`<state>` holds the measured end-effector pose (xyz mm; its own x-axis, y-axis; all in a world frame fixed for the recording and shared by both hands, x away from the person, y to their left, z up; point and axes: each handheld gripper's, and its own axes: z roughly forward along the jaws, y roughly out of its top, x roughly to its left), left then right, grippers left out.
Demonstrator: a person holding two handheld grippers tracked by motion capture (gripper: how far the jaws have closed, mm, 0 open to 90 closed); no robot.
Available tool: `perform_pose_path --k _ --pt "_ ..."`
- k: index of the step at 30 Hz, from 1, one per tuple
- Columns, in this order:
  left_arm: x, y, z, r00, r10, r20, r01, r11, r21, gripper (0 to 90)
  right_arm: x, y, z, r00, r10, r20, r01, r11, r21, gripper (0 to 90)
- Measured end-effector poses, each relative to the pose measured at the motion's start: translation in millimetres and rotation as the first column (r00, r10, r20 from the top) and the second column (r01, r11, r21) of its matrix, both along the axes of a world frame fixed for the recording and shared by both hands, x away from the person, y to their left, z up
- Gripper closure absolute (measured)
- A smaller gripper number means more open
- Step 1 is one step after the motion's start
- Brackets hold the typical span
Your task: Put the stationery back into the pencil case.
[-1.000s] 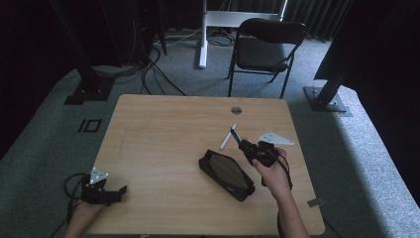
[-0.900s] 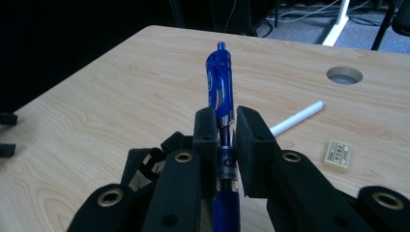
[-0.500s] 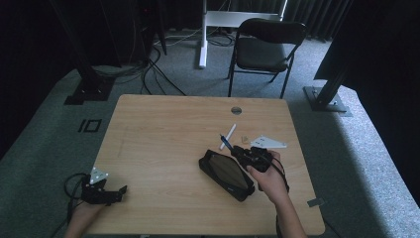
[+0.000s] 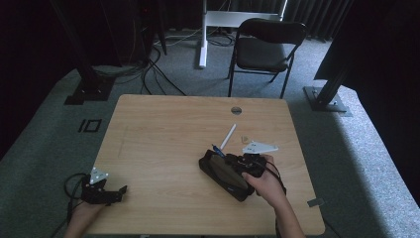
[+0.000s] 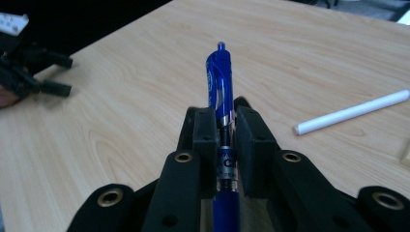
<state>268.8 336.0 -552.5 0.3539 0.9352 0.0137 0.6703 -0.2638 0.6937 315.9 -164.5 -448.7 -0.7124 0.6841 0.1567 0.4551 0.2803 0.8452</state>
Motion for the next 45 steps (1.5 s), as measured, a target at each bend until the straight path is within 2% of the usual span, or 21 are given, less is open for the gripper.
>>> perform_pose_path --k 4,6,11,18,21,34,45 --pt "0.0 0.0 0.0 1.0000 0.000 0.000 0.000 1.0000 0.000 0.2 0.1 -0.3 -0.9 0.9999 0.010 -0.008 -0.010 1.000 -0.004 79.3" --pt "0.0 0.0 0.0 1.0000 0.000 0.000 0.000 1.0000 0.000 0.2 0.1 0.6 -3.0 0.9997 0.024 -0.008 -0.024 0.999 -0.027 79.3" --pt "0.0 0.0 0.0 1.0000 0.000 0.000 0.000 1.0000 0.000 0.2 1.5 2.1 -9.6 0.9990 0.040 -0.020 -0.041 0.998 -0.048 79.3" --pt "0.0 0.0 0.0 1.0000 0.000 0.000 0.000 1.0000 0.000 0.1 3.4 2.0 -17.7 0.9985 0.040 -0.038 -0.044 0.993 -0.106 79.3" --pt "0.0 0.0 0.0 1.0000 0.000 0.000 0.000 1.0000 0.000 0.2 3.9 3.3 -20.2 0.9976 0.048 -0.051 -0.053 0.992 -0.110 79.3" --pt "0.0 0.0 0.0 1.0000 0.000 0.000 0.000 1.0000 0.000 0.2 7.9 14.6 -25.7 0.9931 0.086 -0.080 -0.100 0.978 -0.185 79.3" --pt "0.0 0.0 0.0 1.0000 0.000 0.000 0.000 1.0000 0.000 0.2 15.1 20.5 -33.8 0.9937 0.049 -0.101 -0.071 0.970 -0.231 79.2"
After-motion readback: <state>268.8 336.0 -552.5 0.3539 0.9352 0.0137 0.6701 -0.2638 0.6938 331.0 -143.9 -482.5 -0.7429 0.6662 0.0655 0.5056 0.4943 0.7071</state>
